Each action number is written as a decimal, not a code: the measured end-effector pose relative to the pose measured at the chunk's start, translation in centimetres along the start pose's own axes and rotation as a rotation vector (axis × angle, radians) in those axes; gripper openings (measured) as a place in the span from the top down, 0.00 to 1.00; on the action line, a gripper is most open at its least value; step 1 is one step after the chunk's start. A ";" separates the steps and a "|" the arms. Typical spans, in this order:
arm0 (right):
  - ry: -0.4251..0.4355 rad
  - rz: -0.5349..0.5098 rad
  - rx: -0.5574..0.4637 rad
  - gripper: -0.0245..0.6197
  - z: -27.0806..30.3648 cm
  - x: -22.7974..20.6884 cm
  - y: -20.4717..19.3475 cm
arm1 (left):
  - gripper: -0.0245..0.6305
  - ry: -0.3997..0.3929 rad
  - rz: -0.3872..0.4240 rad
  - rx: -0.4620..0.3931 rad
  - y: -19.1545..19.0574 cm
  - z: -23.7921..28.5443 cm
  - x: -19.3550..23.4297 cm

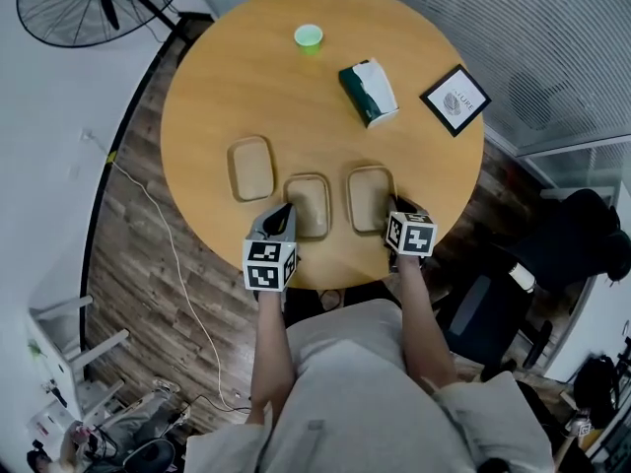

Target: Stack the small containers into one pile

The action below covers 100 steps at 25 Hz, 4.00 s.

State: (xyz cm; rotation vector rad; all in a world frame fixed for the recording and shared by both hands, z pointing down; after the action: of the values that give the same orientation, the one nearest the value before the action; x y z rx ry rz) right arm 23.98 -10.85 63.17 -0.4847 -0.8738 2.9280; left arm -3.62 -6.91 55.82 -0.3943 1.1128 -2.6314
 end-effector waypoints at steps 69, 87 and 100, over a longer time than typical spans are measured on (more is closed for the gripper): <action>0.041 0.023 0.044 0.82 3.4 14.7 -2.8 | 0.96 -0.178 0.010 0.078 -4.7 -1.7 7.4; 0.001 0.054 0.094 0.89 5.5 14.7 -3.9 | 0.96 -0.168 0.003 0.096 -4.9 -1.2 8.1; -0.030 0.109 0.077 0.93 4.4 14.7 -3.0 | 0.96 -0.182 0.003 0.080 -4.7 -1.5 9.1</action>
State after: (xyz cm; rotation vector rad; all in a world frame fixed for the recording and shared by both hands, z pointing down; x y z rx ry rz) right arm 8.54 -8.71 64.15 -0.4998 -0.7579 3.0616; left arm -13.19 -5.81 59.58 -0.6007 0.9464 -2.5677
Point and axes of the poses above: the fingertips, and each gripper's own axes: z forward along the fingers, x to its left, y out of its top, the point moved 6 cm from there along -z, backward along the fingers, and after that the axes turned 3 degrees about z, right-handed, at the moved point
